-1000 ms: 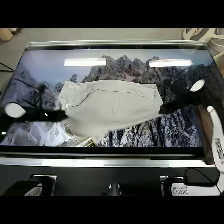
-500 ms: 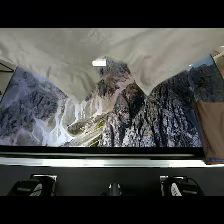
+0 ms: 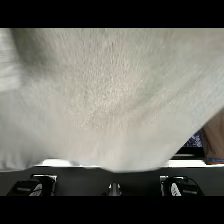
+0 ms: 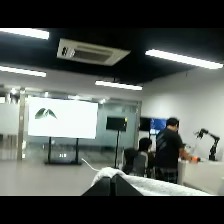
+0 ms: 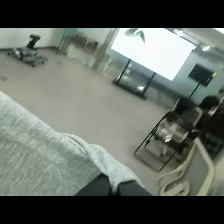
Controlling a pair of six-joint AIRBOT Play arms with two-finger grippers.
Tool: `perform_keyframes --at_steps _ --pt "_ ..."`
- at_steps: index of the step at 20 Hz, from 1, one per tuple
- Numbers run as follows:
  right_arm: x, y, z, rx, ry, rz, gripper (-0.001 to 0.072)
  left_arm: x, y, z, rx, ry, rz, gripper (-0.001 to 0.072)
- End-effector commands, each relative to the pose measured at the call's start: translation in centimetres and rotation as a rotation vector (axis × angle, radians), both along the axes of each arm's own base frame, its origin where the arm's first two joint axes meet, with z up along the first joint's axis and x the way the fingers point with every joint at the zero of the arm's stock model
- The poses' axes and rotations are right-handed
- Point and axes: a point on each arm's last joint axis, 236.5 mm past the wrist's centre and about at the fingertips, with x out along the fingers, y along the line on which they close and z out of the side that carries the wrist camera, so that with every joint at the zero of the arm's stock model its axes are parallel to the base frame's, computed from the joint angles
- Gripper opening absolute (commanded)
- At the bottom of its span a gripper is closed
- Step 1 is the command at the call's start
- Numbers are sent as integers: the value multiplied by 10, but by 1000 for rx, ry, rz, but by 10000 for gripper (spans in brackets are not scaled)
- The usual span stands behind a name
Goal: Fold the shirts.
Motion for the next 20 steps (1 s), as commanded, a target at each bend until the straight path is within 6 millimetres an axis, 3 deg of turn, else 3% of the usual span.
perform_keyframes --at_steps 1,3,5,7,8,11,14,16,18,20 --pt "45 2 -110 12 451 60 18 68 6 -89 25 375 43 24" --pt "75 -2 -190 31 741 87 18 112 2 -167 79 633 40 24" --pt "119 -10 -258 78 891 79 18 153 1 -249 132 830 40 24" --pt "166 -10 -307 115 931 66 18 193 7 -321 155 952 68 25" --pt "192 -1 -324 141 919 76 18 210 8 -345 154 979 76 24" --pt "258 24 -347 177 786 69 18 262 8 -384 140 979 92 24" --pt "309 20 -340 228 601 1 19 303 17 -411 95 955 125 25" --pt "322 13 -347 284 581 -38 19 316 28 -437 30 1010 152 25" --pt "321 18 -379 295 665 -33 19 322 24 -474 -20 1099 139 25" --pt "314 25 -424 331 801 -28 19 322 8 -514 -73 1208 92 26"
